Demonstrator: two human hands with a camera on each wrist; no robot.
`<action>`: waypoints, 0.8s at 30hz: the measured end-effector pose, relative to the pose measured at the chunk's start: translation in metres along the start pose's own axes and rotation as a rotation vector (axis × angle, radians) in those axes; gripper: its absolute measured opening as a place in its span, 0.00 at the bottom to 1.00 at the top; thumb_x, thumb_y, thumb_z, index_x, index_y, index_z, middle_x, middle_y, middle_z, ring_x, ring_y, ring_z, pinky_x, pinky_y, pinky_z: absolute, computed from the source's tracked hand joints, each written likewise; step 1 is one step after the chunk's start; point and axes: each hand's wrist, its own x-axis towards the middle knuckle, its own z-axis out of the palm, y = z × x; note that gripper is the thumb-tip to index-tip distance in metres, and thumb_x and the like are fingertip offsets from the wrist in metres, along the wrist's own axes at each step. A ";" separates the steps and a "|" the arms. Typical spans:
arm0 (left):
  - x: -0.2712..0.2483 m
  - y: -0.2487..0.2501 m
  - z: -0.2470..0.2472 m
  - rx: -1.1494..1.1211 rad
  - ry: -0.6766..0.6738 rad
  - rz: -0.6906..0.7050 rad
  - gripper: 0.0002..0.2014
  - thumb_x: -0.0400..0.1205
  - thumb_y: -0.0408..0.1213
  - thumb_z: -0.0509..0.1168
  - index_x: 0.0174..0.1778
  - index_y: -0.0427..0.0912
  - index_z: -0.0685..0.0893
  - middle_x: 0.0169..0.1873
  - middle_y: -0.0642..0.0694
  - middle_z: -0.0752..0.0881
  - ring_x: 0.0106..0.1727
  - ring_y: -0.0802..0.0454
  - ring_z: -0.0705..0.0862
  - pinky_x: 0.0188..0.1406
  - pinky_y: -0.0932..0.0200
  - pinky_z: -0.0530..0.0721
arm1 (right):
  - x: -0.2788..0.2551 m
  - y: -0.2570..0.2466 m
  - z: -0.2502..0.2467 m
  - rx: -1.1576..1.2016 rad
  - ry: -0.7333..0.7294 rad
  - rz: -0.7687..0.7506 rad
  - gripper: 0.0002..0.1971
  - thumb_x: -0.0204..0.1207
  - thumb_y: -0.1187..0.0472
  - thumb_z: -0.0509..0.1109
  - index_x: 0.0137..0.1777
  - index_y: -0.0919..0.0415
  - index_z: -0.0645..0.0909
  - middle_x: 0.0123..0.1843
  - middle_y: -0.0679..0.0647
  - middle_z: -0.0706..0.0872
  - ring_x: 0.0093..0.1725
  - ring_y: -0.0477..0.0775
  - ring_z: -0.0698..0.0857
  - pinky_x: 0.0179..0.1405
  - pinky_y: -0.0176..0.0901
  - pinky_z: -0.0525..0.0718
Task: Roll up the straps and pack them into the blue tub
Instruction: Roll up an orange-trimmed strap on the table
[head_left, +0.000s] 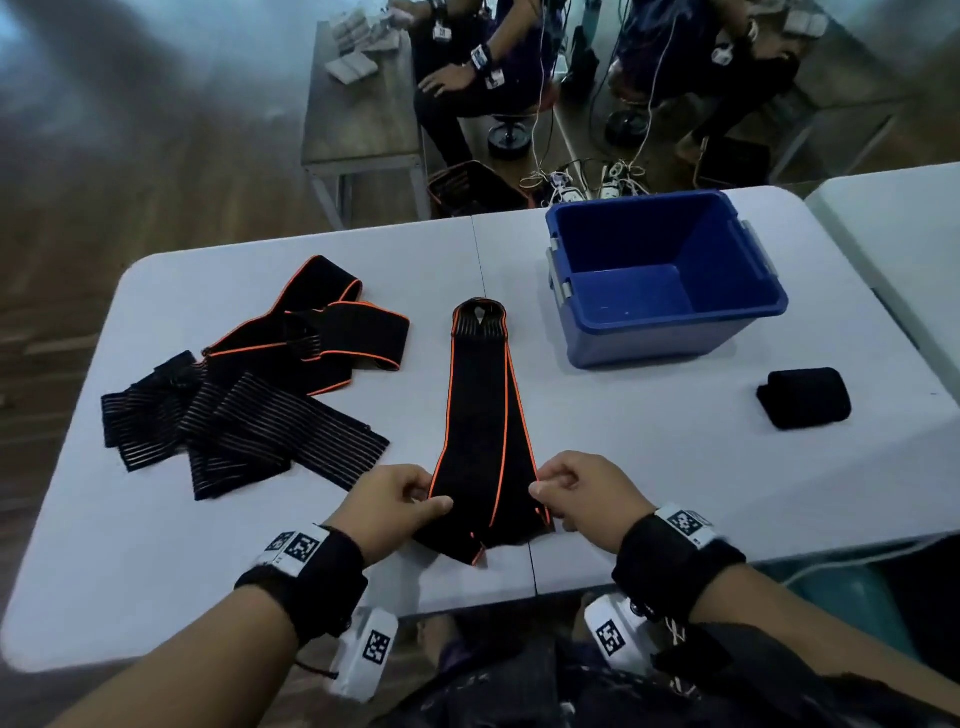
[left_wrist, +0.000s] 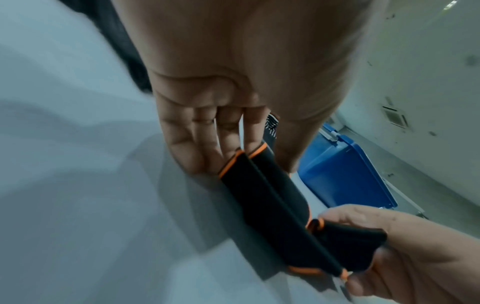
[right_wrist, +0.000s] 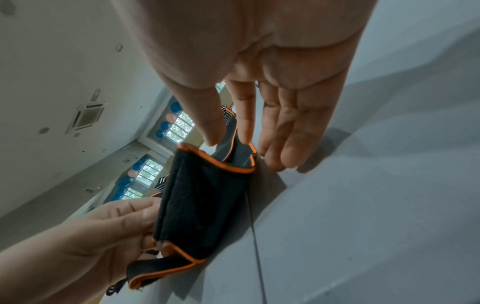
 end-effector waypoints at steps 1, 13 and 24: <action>-0.002 -0.001 0.004 0.000 0.029 -0.006 0.13 0.78 0.48 0.76 0.33 0.47 0.82 0.26 0.54 0.81 0.28 0.63 0.78 0.31 0.65 0.76 | -0.001 0.001 0.001 -0.036 -0.003 -0.011 0.10 0.73 0.48 0.77 0.51 0.49 0.85 0.41 0.48 0.89 0.41 0.48 0.88 0.48 0.50 0.90; -0.012 0.007 -0.002 -0.695 0.084 -0.158 0.08 0.83 0.31 0.71 0.38 0.37 0.88 0.26 0.39 0.81 0.25 0.50 0.80 0.38 0.49 0.89 | 0.002 -0.003 0.000 -0.273 -0.043 -0.046 0.16 0.71 0.60 0.79 0.58 0.52 0.86 0.43 0.48 0.84 0.41 0.46 0.84 0.39 0.32 0.78; -0.017 0.041 0.020 -0.724 -0.084 -0.161 0.04 0.82 0.28 0.71 0.43 0.31 0.86 0.36 0.32 0.89 0.26 0.51 0.82 0.30 0.60 0.86 | 0.002 -0.005 0.000 -0.050 -0.092 0.018 0.11 0.77 0.73 0.67 0.52 0.58 0.84 0.42 0.60 0.86 0.35 0.56 0.87 0.34 0.47 0.88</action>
